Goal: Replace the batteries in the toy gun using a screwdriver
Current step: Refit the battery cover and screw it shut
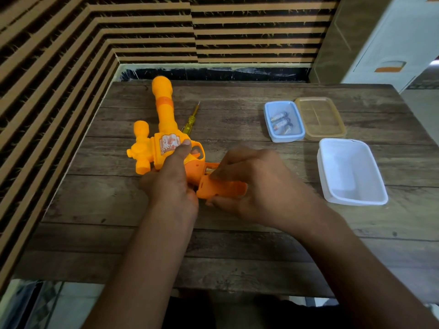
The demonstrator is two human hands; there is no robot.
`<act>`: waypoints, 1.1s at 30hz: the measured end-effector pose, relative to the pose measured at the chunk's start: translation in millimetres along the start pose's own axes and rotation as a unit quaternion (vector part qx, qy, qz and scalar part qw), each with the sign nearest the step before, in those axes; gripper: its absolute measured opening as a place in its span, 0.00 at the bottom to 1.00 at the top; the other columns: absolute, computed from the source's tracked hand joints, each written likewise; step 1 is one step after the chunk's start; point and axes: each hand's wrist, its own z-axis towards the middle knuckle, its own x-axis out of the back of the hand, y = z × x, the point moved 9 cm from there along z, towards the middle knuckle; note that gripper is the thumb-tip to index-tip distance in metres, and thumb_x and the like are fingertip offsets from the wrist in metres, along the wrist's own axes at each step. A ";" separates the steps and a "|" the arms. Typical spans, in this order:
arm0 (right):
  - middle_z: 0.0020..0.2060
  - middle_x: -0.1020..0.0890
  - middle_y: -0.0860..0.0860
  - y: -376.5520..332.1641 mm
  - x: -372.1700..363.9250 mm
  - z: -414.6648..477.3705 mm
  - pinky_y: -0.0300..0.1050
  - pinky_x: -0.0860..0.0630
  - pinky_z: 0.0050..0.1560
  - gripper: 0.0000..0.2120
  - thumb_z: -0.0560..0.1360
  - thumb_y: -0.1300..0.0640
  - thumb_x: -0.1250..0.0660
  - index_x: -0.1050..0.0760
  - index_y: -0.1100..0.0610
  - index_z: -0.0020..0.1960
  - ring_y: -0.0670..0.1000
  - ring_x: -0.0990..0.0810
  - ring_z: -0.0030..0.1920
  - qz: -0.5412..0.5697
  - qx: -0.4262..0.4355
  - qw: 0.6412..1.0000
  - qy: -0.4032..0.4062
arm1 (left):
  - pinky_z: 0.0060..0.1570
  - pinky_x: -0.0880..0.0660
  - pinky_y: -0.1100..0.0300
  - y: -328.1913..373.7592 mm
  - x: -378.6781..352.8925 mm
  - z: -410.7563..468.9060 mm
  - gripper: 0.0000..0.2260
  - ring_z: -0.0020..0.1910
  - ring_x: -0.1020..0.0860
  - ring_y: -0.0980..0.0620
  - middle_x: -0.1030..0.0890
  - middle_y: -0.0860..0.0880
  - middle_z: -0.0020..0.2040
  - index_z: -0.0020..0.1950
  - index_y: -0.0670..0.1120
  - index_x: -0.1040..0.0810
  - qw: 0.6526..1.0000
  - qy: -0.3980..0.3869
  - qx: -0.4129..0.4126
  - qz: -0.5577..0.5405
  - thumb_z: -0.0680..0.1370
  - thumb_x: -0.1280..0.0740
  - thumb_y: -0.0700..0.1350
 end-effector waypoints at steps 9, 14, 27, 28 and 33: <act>0.42 0.17 0.51 4.7 -3.4 0.7 0.54 0.20 0.40 0.18 0.70 0.43 0.24 0.13 0.55 0.51 0.53 0.18 0.41 0.005 -0.003 1.000 -0.015 | 0.47 0.17 0.34 0.6 0.6 -1.7 0.29 0.54 0.12 0.41 0.13 0.45 0.59 0.67 0.50 0.19 1.000 0.007 0.008 0.007 0.68 0.16 0.46; 0.45 0.17 0.52 8.9 -4.8 0.7 0.55 0.19 0.42 0.19 0.68 0.43 0.25 0.13 0.55 0.51 0.55 0.18 0.44 0.000 -0.012 1.000 0.017 | 0.49 0.16 0.37 4.1 0.1 -3.9 0.26 0.54 0.12 0.42 0.13 0.45 0.59 0.67 0.49 0.18 1.000 0.010 0.002 0.005 0.70 0.17 0.44; 0.55 0.15 0.56 18.2 -5.4 0.1 0.47 0.18 0.52 0.18 0.68 0.46 0.21 0.12 0.56 0.52 0.56 0.15 0.51 0.000 -0.048 0.998 0.041 | 0.49 0.15 0.40 5.4 -0.7 -3.3 0.28 0.54 0.12 0.44 0.13 0.46 0.59 0.68 0.48 0.19 1.000 0.004 -0.002 -0.001 0.69 0.17 0.43; 0.53 0.15 0.55 19.1 -4.6 1.1 0.46 0.19 0.51 0.17 0.68 0.46 0.21 0.12 0.57 0.52 0.55 0.15 0.50 0.004 -0.053 0.998 0.040 | 0.51 0.15 0.40 5.9 -0.7 -3.7 0.27 0.54 0.12 0.45 0.13 0.46 0.59 0.67 0.48 0.19 1.000 0.007 -0.004 -0.003 0.70 0.17 0.43; 0.48 0.14 0.55 25.1 -3.6 5.2 0.40 0.27 0.46 0.18 0.69 0.47 0.27 0.13 0.58 0.52 0.54 0.15 0.46 0.015 -0.072 0.997 0.025 | 0.51 0.16 0.49 4.1 -1.8 -8.2 0.25 0.51 0.13 0.51 0.13 0.49 0.57 0.66 0.48 0.19 1.000 0.015 -0.003 0.004 0.71 0.18 0.42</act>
